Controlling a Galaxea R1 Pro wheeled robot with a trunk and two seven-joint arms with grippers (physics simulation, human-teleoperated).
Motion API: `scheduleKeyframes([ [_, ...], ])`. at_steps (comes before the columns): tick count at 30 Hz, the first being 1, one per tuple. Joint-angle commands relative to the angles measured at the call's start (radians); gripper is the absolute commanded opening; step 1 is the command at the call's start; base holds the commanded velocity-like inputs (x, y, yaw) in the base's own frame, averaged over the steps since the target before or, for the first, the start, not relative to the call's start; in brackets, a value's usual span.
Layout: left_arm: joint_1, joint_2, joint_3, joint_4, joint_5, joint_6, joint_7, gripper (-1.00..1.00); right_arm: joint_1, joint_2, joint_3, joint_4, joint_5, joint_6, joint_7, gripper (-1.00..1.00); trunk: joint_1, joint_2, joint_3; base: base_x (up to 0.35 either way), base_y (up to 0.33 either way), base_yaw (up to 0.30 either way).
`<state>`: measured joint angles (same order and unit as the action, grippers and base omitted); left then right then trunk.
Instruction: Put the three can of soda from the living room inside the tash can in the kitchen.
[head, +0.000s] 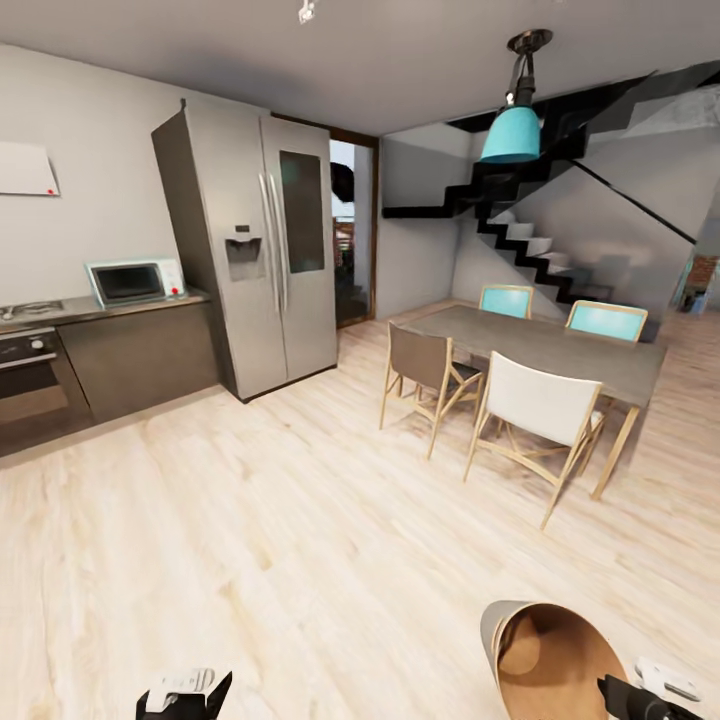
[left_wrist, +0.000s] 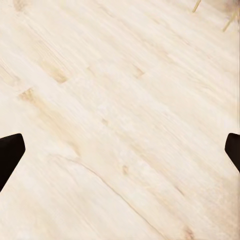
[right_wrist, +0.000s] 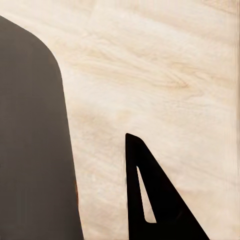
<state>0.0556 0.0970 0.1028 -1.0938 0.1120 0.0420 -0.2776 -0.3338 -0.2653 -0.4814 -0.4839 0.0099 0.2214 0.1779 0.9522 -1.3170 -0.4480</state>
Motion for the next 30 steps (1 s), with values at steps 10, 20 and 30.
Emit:
scheduleKeyframes([
  [10,0.0,0.0,0.0,0.0,0.0,0.001,0.0,1.0,-0.001,0.001,-0.035,-0.002,-0.004,0.001,0.001,-1.0,0.0,0.0,0.006,0.255,-0.005,-0.196],
  [20,0.0,0.001,0.0,0.0,0.0,0.001,0.0,1.0,-0.001,0.003,-0.038,-0.003,-0.006,0.001,0.0,-1.0,0.0,0.0,0.008,0.259,0.0,-0.073],
  [30,0.0,0.0,0.0,0.0,0.0,0.001,0.0,1.0,-0.001,0.003,-0.072,-0.002,-0.006,-0.001,0.001,-1.0,0.0,0.0,0.017,0.244,-0.052,-0.21],
])
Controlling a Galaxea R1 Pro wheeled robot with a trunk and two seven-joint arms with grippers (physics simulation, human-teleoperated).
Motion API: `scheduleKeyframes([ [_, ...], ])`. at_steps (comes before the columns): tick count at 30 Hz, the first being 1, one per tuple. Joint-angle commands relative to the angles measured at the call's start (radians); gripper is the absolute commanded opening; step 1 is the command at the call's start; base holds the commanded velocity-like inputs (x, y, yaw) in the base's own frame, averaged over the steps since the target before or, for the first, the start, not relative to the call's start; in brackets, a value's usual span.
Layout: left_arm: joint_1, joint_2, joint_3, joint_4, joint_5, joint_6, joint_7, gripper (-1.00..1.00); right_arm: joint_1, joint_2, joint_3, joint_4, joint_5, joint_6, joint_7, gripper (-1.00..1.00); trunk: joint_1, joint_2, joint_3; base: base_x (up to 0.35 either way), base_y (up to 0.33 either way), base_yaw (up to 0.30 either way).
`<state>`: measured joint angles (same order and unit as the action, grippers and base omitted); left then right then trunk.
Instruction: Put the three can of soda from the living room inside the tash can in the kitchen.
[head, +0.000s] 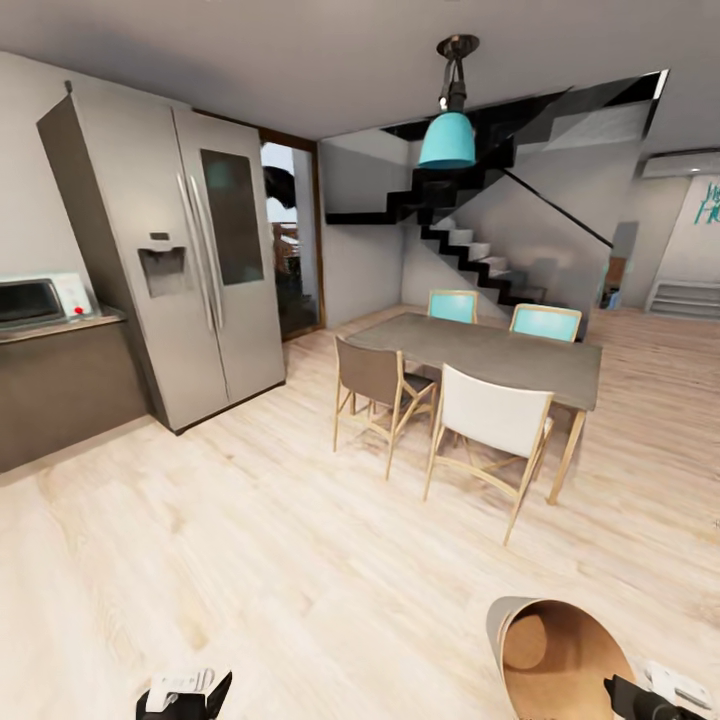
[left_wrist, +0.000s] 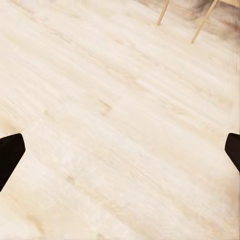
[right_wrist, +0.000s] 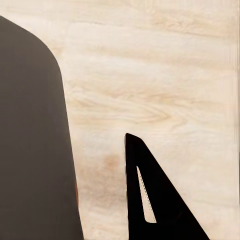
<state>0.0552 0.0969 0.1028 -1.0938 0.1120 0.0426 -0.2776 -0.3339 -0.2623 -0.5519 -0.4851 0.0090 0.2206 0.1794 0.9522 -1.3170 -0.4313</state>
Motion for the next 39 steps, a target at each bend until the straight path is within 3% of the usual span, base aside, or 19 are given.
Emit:
scheduleKeyframes([
  [1,0.0,0.0,0.0,0.0,0.0,0.0,0.0,1.0,-0.001,0.0,-0.005,-0.001,-0.005,0.0,0.0,-1.0,0.0,0.0,0.001,0.199,-0.193,-0.203],
  [39,0.0,0.0,0.0,0.0,-0.001,0.0,0.002,1.0,-0.001,0.001,-0.01,-0.001,-0.004,0.0,0.0,-1.0,0.0,0.0,0.044,0.152,-0.246,-0.194],
])
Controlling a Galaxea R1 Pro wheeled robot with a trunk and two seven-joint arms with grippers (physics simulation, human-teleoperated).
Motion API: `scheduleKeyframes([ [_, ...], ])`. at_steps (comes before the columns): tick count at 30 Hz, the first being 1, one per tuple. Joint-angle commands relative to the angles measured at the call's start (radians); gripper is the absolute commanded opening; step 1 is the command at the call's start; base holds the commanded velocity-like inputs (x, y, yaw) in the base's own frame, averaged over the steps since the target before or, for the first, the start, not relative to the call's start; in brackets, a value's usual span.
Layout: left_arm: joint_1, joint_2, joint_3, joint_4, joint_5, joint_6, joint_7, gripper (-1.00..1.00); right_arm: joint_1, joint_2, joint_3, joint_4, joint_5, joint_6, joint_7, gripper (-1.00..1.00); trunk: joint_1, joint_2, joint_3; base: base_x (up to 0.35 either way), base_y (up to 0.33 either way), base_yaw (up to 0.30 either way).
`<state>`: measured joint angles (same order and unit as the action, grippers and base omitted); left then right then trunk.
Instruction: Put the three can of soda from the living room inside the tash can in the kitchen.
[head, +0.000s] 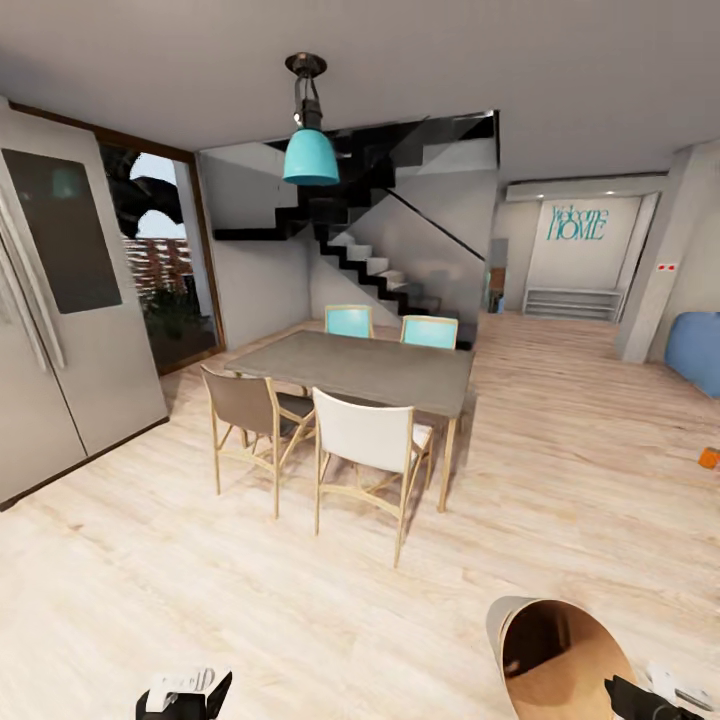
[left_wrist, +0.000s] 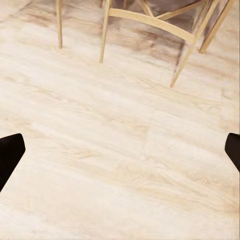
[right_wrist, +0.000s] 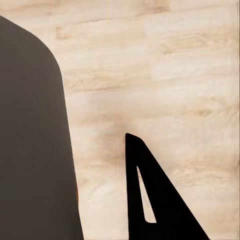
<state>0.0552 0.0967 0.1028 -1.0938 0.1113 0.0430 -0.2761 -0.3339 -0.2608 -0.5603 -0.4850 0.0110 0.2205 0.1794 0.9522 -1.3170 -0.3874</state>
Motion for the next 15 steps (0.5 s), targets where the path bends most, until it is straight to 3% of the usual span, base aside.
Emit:
scheduleKeyframes([
  [1,0.0,0.0,0.0,0.0,0.0,0.0,0.0,1.0,-0.001,0.0,-0.001,-0.001,-0.006,0.0,0.0,-1.0,0.0,0.0,0.001,0.225,-0.236,-0.194],
  [15,0.0,0.001,0.0,0.0,0.0,0.0,0.0,1.0,-0.001,0.001,-0.001,-0.001,-0.006,0.0,0.0,-1.0,0.0,0.0,0.017,0.284,-0.172,-0.194],
])
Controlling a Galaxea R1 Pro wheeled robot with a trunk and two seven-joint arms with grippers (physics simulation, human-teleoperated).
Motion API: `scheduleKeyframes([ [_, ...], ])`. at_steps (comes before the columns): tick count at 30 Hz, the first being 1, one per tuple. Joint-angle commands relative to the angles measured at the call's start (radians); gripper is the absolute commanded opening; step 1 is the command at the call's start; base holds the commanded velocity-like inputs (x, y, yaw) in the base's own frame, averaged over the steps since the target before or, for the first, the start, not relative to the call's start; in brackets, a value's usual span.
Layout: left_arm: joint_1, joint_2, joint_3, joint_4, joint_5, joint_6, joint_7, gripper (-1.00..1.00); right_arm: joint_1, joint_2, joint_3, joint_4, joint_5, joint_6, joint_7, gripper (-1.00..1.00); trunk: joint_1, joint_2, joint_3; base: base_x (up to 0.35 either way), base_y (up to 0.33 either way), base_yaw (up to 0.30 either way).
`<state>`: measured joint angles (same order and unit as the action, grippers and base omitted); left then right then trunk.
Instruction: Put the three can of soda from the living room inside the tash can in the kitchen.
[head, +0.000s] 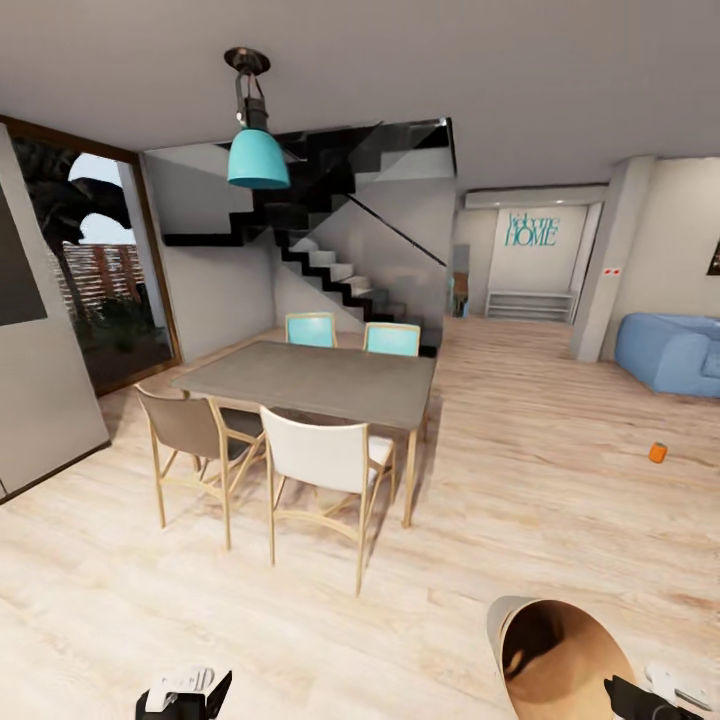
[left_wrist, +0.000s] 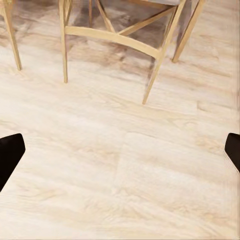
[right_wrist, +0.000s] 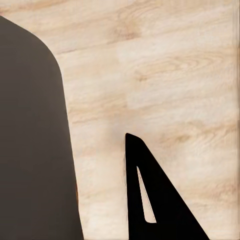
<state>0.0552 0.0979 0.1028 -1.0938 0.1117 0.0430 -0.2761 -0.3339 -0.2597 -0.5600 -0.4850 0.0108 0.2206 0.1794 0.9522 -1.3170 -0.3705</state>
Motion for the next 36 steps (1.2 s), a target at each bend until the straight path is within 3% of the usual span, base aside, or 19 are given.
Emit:
scheduleKeyframes([
  [1,0.0,0.0,0.0,0.0,0.0,0.0,0.0,1.0,-0.001,0.0,-0.002,-0.001,-0.006,0.0,0.0,-1.0,0.0,0.0,0.001,0.306,-0.138,-0.194],
  [36,0.0,0.0,0.0,0.0,0.0,0.0,-0.002,1.0,-0.001,0.005,0.0,-0.001,-0.003,0.0,0.0,-1.0,0.0,0.0,0.038,0.258,-0.218,-0.182],
])
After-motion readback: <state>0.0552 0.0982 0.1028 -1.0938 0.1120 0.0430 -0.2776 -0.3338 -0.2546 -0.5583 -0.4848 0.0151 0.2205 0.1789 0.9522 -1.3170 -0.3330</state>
